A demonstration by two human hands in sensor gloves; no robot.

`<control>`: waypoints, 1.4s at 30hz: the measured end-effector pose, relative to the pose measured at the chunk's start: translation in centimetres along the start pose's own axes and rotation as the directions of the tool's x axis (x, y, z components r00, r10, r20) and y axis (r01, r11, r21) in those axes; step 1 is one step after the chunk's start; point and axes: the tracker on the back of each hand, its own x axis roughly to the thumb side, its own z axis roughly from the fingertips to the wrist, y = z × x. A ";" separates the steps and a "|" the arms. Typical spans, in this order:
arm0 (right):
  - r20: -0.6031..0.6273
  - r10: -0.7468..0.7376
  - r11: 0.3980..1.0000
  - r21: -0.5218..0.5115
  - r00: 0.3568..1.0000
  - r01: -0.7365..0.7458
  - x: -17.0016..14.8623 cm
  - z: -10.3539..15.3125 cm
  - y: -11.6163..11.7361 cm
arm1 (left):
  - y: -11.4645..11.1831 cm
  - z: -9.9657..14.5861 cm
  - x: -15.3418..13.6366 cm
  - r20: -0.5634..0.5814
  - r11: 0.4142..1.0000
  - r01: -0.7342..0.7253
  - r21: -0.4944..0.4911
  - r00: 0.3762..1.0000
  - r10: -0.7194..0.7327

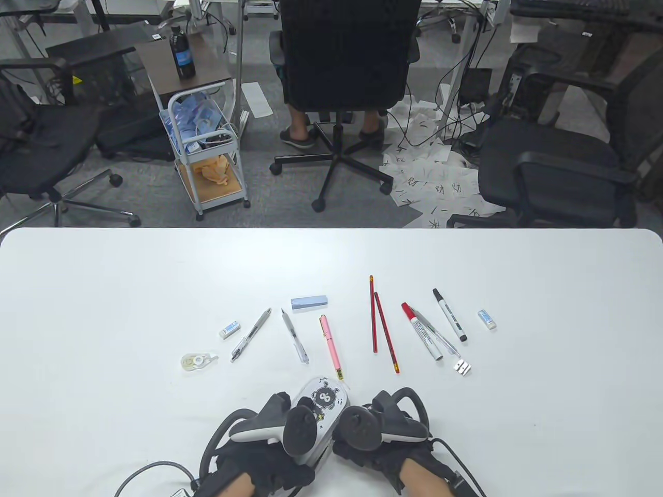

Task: Pack double-layer zippered pencil case

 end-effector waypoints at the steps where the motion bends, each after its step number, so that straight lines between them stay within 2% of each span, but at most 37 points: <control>1: -0.024 0.002 1.000 -0.001 1.000 -0.002 -0.7 0.2 0.0 | -0.1 0.2 0.0 -0.012 1.000 0.008 0.004 1.000 -0.008; 3: -0.077 0.030 0.999 0.018 0.997 -0.029 -2.8 0.8 0.0 | -0.5 0.4 -0.3 -0.054 0.998 0.062 -0.014 0.997 -0.063; 6: -0.122 -0.120 0.992 0.032 0.985 0.125 -4.2 1.1 0.4 | -0.6 0.6 -0.4 -0.049 0.998 0.055 0.023 0.997 -0.053; 8: -0.146 -0.061 0.996 0.051 0.987 0.069 -4.0 0.8 0.4 | -0.2 0.7 0.1 -0.023 0.996 0.081 0.035 0.996 -0.080; 10: -0.180 0.090 0.996 0.030 0.979 -0.086 -3.9 0.5 0.3 | 0.3 0.7 0.9 0.099 0.976 0.187 0.109 0.975 -0.198; 11: -0.178 0.090 0.996 0.017 0.980 -0.088 -3.8 0.4 0.3 | 0.4 0.6 1.2 0.145 0.968 0.199 0.151 0.965 -0.221; 13: -0.174 0.005 1.000 0.007 0.985 -0.004 -3.6 0.2 0.6 | 0.4 0.5 2.0 0.204 0.967 0.182 0.178 0.955 -0.217; 17: -0.103 -0.041 0.999 0.017 0.994 0.043 -2.7 -0.1 0.9 | 0.4 0.2 2.2 0.267 0.975 0.133 0.180 0.947 -0.179; 20: -0.101 0.013 1.000 -0.008 0.995 -0.014 -2.3 -0.1 0.7 | 0.3 0.2 1.5 0.292 0.980 0.078 0.182 0.948 -0.129; 23: -0.134 -0.038 0.999 -0.019 0.990 0.036 -2.9 0.2 0.6 | 0.8 0.8 0.7 0.311 0.984 0.009 0.178 0.948 -0.065; 25: -0.175 -0.067 0.996 -0.067 0.982 0.056 -3.7 0.7 0.3 | 1.4 1.4 0.1 0.339 0.977 -0.054 0.209 0.941 -0.021; 26: -0.220 -0.075 0.991 -0.122 0.973 0.049 -4.3 1.1 -0.1 | 1.8 1.6 -0.3 0.345 0.975 -0.085 0.205 0.939 0.010; 30: -0.349 -0.151 0.960 -0.276 0.925 0.052 -6.1 2.4 -0.9 | 3.4 2.2 -1.1 0.317 0.961 -0.130 0.244 0.947 0.048; 34: -0.420 -0.222 0.950 -0.298 0.880 0.098 -8.1 3.5 -0.7 | 5.5 2.4 -1.8 0.293 0.913 -0.127 0.389 0.956 0.008; 35: -0.432 -0.241 0.949 -0.292 0.869 0.118 -8.7 3.7 -0.5 | 6.1 2.0 -2.1 0.262 0.920 -0.100 0.379 0.965 -0.003; 39: -0.437 -0.291 0.947 -0.256 0.851 0.192 -9.8 3.8 0.0 | 8.0 -0.1 -3.0 0.226 0.934 -0.141 0.327 0.972 0.068; 42: -0.412 -0.232 0.962 -0.229 0.881 0.146 -9.2 3.3 0.1 | 9.4 -2.2 -4.2 0.196 0.941 -0.191 0.280 0.971 0.139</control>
